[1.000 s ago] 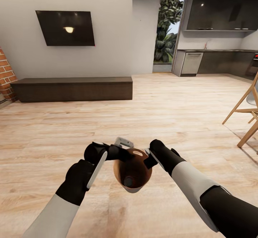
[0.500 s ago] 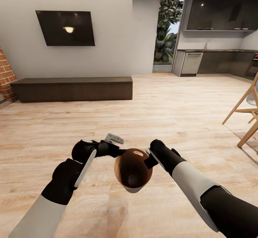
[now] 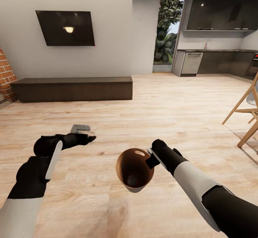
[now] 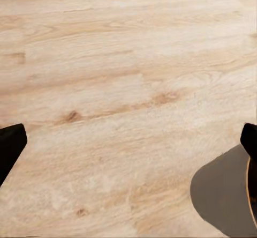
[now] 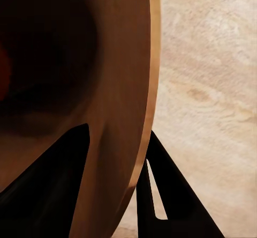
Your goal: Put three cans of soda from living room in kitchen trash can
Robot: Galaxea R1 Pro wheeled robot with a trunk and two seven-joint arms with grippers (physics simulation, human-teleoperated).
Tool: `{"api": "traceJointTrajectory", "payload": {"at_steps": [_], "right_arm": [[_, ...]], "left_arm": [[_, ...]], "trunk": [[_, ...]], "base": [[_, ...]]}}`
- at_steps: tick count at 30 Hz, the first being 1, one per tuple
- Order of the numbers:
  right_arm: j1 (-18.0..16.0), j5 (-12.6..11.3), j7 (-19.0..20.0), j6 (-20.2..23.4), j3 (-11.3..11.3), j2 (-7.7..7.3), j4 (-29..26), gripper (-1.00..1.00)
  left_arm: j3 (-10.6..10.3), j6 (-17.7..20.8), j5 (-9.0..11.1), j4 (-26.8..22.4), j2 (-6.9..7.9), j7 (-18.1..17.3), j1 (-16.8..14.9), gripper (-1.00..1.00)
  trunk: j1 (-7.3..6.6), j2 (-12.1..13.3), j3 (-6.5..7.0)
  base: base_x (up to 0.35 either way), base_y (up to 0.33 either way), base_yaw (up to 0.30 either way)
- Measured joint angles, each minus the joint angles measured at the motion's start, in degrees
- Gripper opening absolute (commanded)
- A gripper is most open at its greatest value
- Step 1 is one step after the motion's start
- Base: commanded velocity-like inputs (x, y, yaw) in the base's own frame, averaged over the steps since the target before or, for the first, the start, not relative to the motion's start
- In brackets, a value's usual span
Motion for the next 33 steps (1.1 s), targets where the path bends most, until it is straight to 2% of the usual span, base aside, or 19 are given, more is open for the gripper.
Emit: {"api": "traceJointTrajectory", "payload": {"at_steps": [4, 7, 8, 9, 10, 13, 15, 19, 22, 23, 26, 33], "right_arm": [[-0.30, 0.01, 0.08, 0.00, -0.18, -1.02, -0.09, -1.00], [-0.71, 0.54, 0.04, -0.05, -0.22, -1.75, -0.14, -1.00], [-0.89, 0.04, 0.12, -0.01, -0.31, -2.29, -0.18, -1.00], [-1.00, 0.18, 0.12, -0.02, -0.35, -2.61, -0.20, -1.00], [-1.53, -1.48, 0.29, 0.03, -0.62, -3.75, 0.05, -1.00], [-2.05, 1.38, 0.18, -0.12, -0.70, -4.71, -0.20, -1.00], [-2.30, 0.63, 0.26, -0.09, -0.89, -5.60, -0.26, -1.00], [-2.45, -1.00, 0.47, 0.03, -1.27, -6.42, -0.40, -1.00], [-2.46, -0.19, 0.38, -0.04, -2.50, -6.84, -0.51, -1.00], [-2.46, -0.38, 0.38, -0.02, -3.79, -7.25, -0.58, -1.00], [-2.45, -0.18, 0.27, -0.03, -5.50, -7.85, -0.72, -1.00], [-2.40, -0.21, -0.19, -0.03, -7.13, -8.78, -0.97, -1.00]], "left_arm": [[3.10, -1.43, 0.21, -0.12, 0.21, 0.01, 0.22, 1.00], [3.77, -3.61, 0.05, -0.07, 0.41, 0.03, 0.33, 1.00], [3.98, -4.92, -0.08, -0.01, 0.49, 0.03, 0.68, 1.00], [4.05, -5.51, -0.11, 0.02, 0.50, 0.05, 1.00, 1.00], [4.21, -7.63, -0.22, 0.04, 0.54, 0.07, 3.11, 1.00], [4.22, -10.09, -0.19, 0.10, 0.51, 0.12, 5.17, 1.00], [4.18, -12.99, -0.23, 0.16, 0.46, 0.18, 7.08, 1.00], [4.15, -17.50, -0.46, 0.64, 0.42, 0.31, 10.06, 1.00], [4.15, -20.54, -0.54, 1.26, 0.34, 0.38, 11.68, 1.00], [4.15, -22.50, -0.60, 1.57, 0.29, 0.38, 12.78, 1.00], [4.11, -25.37, -0.69, 1.93, 0.20, 0.50, 14.72, 1.00], [4.07, -32.81, -0.74, 2.69, -0.08, 0.53, 19.10, 1.00]], "trunk": [[0.00, 0.00, 0.00], [0.00, 0.00, 0.00], [0.00, 0.00, 0.00], [0.00, 0.00, 0.00], [0.01, 0.01, -0.01], [0.00, 0.00, 0.00], [0.00, 0.00, 0.00], [0.00, 0.00, 0.00], [0.00, 0.00, 0.00], [0.00, 0.00, 0.00], [0.00, 0.00, 0.00], [0.00, 0.00, 0.00]], "base": [[0.000, 0.000, 0.000], [0.000, 0.000, 0.000], [0.000, 0.000, 0.000], [0.000, 0.000, 0.000], [0.000, 0.000, 0.000], [0.000, 0.000, 0.000], [0.000, 0.000, 0.000], [0.000, 0.000, 0.000], [0.000, 0.000, 0.000], [0.000, 0.000, 0.000], [0.000, 0.000, 0.000], [0.000, 0.000, 0.000]]}}
